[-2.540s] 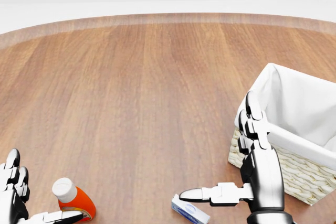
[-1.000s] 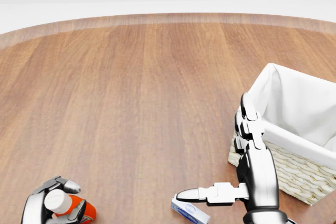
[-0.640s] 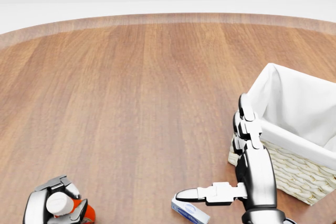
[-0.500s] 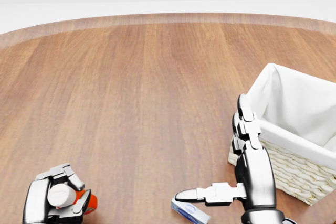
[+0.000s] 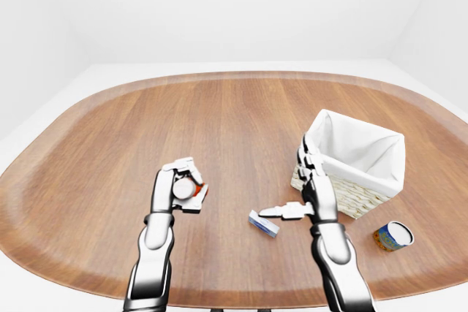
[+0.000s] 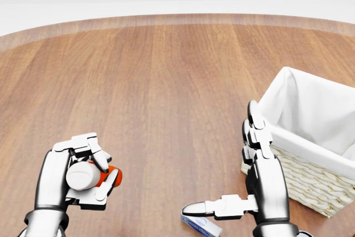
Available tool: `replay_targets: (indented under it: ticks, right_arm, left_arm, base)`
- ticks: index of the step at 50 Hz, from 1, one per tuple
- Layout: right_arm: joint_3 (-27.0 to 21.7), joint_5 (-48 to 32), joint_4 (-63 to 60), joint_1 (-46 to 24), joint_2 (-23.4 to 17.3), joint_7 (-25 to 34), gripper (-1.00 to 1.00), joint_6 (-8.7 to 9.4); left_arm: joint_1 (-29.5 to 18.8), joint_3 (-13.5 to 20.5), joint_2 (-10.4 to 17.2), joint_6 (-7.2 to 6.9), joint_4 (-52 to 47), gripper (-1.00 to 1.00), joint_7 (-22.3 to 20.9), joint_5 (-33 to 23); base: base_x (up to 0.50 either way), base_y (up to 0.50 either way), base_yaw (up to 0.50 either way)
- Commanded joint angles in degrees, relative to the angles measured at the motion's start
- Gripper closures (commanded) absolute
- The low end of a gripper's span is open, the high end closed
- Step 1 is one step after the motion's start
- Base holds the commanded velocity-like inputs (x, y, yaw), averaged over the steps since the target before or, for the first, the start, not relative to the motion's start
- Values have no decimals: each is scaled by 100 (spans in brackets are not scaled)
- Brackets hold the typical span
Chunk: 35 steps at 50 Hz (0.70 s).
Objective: Pick up the ketchup, and put it in the basket.
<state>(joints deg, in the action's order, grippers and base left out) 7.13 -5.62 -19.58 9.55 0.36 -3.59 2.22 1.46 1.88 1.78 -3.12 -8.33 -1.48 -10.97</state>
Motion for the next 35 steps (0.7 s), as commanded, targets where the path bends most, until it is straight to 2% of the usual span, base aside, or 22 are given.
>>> replay_targets:
  ticks: [1,19,24,35]
  right_arm:
    - [41,-6,14,-4,-2,8,-100,-11]
    - [116,-5,-61,47,-14,9,-100,-11]
    - [117,32,-212,105,-30,23,-100,39]
    - [112,48,-308,153,-39,19,-100,44]
  left_arm:
    - [-70,-395,-154,-188,-841,92,-46,98]
    - [-294,-1031,-370,-188,-1333,92,15,-42]
    - [-328,-1398,-499,-188,-1447,91,89,-145]
    - [-282,-1950,-630,-188,-1611,91,173,-298]
  base:
    - [0,0,0]
    - [0,0,0]
    - [0,0,0]
    - [0,0,0]
